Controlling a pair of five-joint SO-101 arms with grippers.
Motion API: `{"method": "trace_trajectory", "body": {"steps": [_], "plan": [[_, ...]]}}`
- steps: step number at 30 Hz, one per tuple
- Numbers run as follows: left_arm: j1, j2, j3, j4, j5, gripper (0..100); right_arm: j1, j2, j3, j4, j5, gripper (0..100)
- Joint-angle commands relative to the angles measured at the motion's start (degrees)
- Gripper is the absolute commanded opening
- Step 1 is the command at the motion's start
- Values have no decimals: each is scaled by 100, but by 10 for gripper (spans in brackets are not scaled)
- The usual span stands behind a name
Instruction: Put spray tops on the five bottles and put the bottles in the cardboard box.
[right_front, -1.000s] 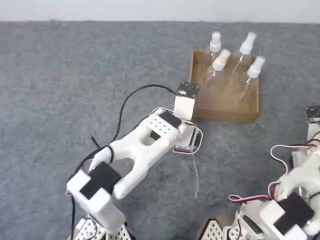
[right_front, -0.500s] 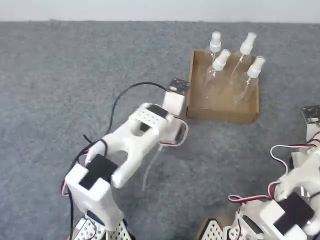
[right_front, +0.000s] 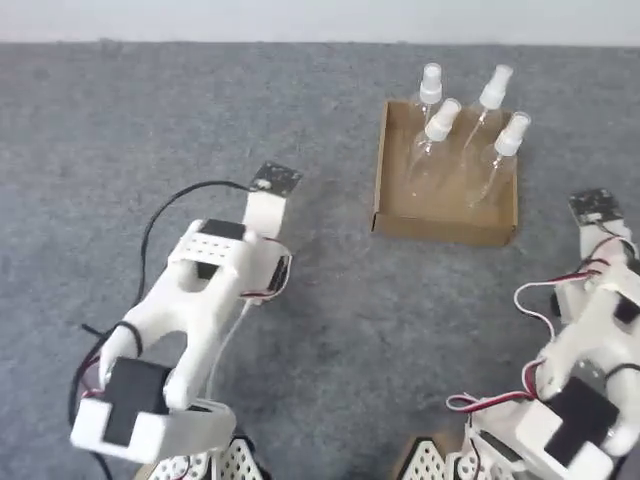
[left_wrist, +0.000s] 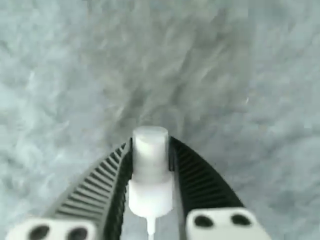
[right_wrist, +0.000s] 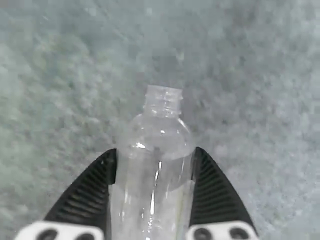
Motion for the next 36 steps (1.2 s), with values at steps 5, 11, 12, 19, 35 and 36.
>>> {"method": "trace_trajectory", "body": {"steps": [5,11,12,19,35,36], "plan": [[-492,-492,48,70,-686,114,-163,-48,-105,356,-123,7],[-484,-527,-154,264,-870,126,-171,-66,-105,365,-123,7],[-484,-527,-171,281,-870,141,-171,-66,-105,365,-123,7],[-615,-519,-136,-26,-1037,129,-171,-57,-105,356,-123,7],[-563,-519,391,-457,-1037,117,-171,-57,-105,356,-123,6],[-563,-519,391,-457,-1037,103,-171,-57,-105,356,-123,6]]}}
